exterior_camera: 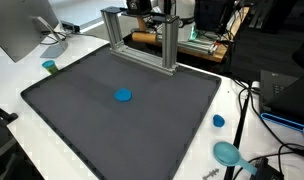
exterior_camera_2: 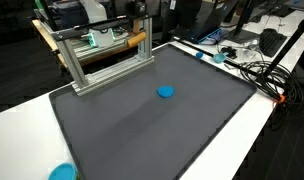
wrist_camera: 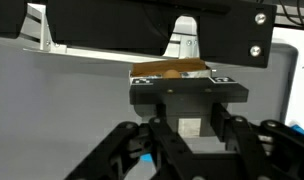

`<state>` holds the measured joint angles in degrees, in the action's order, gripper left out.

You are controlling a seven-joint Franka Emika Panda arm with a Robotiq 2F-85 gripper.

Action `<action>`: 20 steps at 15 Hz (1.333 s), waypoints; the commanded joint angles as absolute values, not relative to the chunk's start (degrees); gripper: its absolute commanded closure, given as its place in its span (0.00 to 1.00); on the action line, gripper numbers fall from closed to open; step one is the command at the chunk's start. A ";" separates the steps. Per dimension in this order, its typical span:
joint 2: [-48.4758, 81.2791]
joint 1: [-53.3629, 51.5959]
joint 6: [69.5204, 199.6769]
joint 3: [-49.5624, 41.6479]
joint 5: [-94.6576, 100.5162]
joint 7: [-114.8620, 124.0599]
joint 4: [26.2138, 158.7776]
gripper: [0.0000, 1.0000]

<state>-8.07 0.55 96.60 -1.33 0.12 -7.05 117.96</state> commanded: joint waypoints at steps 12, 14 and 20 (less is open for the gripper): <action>-21.10 0.42 97.44 -1.71 -3.04 -4.56 131.10 0.79; -21.68 0.30 97.34 -1.47 -2.55 -4.39 132.20 0.79; -20.45 0.30 96.05 -1.73 -2.85 -4.87 132.83 0.23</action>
<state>-19.25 0.59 96.95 -1.69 -1.65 -5.09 131.64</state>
